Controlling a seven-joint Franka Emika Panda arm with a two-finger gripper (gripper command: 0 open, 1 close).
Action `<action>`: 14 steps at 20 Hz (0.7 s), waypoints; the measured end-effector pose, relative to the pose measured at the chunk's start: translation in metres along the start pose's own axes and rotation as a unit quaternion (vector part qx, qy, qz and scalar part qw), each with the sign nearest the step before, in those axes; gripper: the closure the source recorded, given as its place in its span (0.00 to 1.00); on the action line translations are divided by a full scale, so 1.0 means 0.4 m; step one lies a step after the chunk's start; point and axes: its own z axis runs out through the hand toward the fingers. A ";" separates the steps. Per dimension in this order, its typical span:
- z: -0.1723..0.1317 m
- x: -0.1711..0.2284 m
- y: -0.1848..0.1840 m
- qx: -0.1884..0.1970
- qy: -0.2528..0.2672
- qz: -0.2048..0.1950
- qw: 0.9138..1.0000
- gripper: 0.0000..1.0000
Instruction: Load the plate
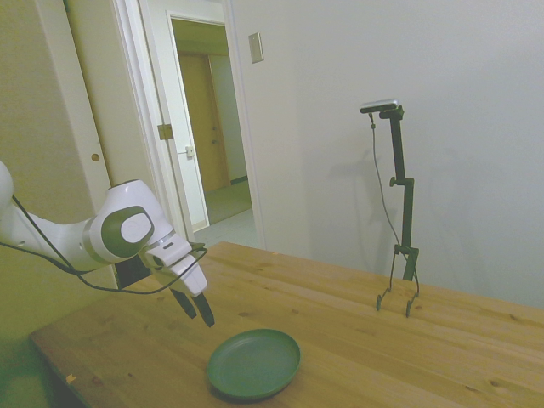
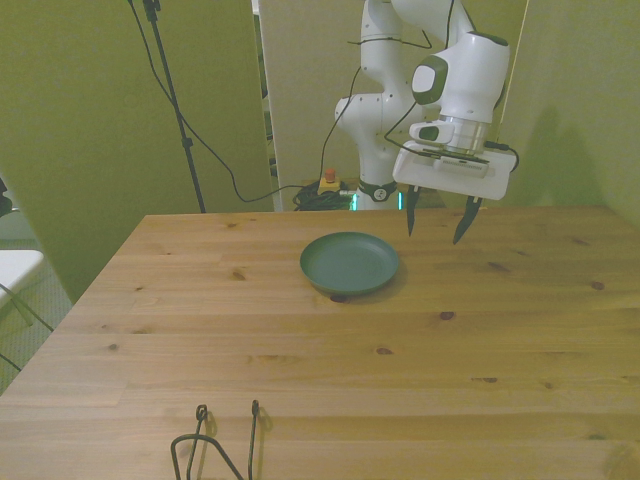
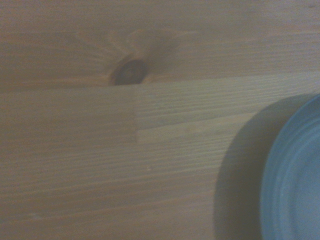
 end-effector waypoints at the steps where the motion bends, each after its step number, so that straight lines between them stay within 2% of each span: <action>1: 0.009 0.017 0.006 -0.004 0.003 0.003 1.000 0.00; 6: 0.060 0.068 0.036 -0.023 0.007 0.009 1.000 0.00; 14: 0.116 0.055 0.066 -0.032 0.008 -0.005 0.999 0.00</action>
